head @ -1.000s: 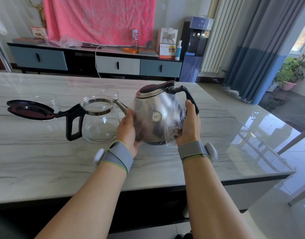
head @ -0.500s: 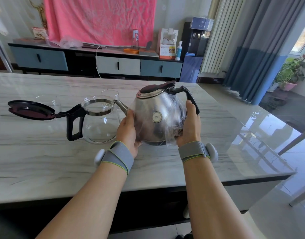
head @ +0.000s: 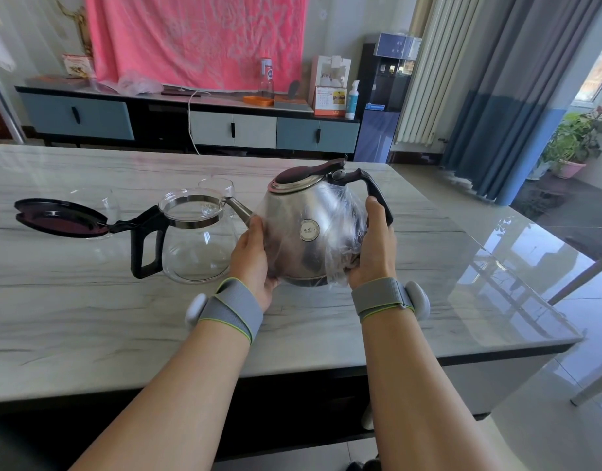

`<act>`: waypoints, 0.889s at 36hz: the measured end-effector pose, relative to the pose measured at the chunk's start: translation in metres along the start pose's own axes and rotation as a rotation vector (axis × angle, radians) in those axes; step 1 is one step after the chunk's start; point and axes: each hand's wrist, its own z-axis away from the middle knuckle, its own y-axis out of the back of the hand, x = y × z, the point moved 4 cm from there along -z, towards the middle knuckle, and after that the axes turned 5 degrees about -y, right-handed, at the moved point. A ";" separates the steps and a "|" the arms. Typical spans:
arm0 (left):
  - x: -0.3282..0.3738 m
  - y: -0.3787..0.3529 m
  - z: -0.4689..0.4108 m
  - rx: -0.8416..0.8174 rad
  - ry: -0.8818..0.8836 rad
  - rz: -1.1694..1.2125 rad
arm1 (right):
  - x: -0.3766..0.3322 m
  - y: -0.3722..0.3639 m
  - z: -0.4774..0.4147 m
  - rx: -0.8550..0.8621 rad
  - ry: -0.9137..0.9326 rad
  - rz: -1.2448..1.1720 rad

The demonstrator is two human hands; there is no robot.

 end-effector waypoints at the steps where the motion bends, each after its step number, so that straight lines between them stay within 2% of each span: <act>1: 0.000 0.000 0.000 -0.001 0.001 -0.001 | 0.000 0.000 0.000 -0.001 -0.001 -0.002; 32: 0.001 -0.001 0.002 -0.007 0.002 -0.012 | -0.005 -0.001 0.007 0.008 -0.022 0.028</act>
